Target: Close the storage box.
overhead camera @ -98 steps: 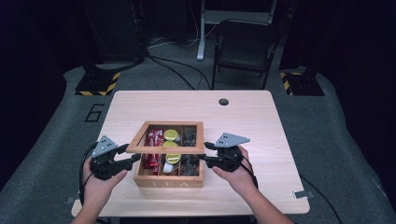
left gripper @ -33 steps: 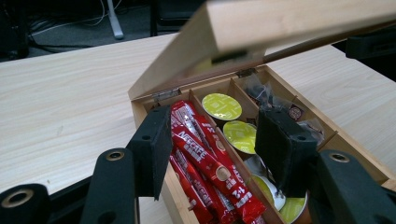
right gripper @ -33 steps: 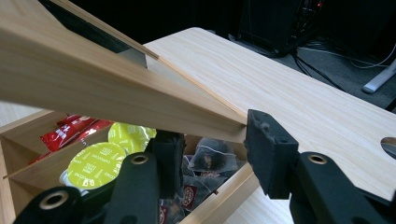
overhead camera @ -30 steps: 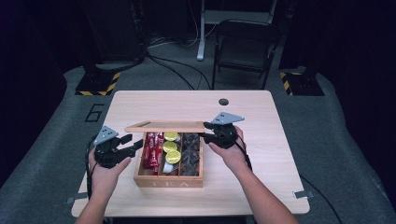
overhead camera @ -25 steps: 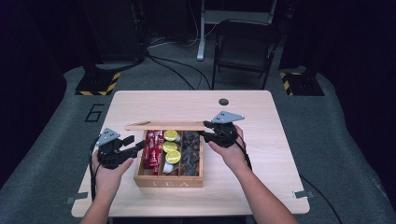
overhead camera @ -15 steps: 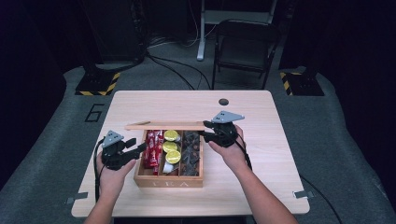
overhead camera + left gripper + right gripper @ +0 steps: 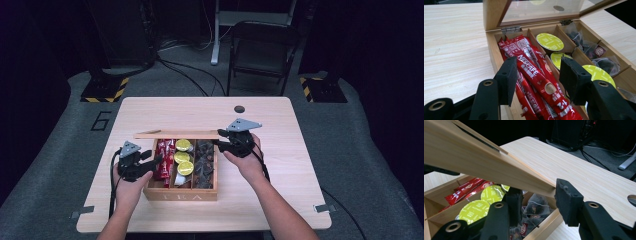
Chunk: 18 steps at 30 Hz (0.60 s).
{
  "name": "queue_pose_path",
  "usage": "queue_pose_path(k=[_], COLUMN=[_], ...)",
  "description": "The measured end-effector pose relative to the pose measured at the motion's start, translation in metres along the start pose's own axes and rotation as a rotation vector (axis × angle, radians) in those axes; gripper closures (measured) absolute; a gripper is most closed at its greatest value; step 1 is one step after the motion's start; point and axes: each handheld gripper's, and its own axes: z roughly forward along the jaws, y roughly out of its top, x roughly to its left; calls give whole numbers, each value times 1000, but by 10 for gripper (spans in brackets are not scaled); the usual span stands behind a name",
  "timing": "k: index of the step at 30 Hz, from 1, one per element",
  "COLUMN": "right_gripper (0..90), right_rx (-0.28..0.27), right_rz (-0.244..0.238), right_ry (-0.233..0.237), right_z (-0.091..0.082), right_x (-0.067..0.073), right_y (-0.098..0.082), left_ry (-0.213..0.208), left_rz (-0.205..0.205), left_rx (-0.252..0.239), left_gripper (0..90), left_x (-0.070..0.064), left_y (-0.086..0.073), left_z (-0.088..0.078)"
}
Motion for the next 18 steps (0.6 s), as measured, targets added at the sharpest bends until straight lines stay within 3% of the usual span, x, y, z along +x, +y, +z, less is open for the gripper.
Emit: queue_pose_path(k=[12, 18], right_gripper=[575, 575], right_rx=[-1, -1], right_rz=[-2, -4], right_ry=[1, 1], right_z=[0, 0], right_x=[0, 0], right_y=[0, 0], left_ry=[8, 34], left_rz=[-4, -11], left_rx=[22, 55], left_gripper=[484, 492], left_x=[-2, -4], left_y=[-2, -5], left_z=[17, 29])
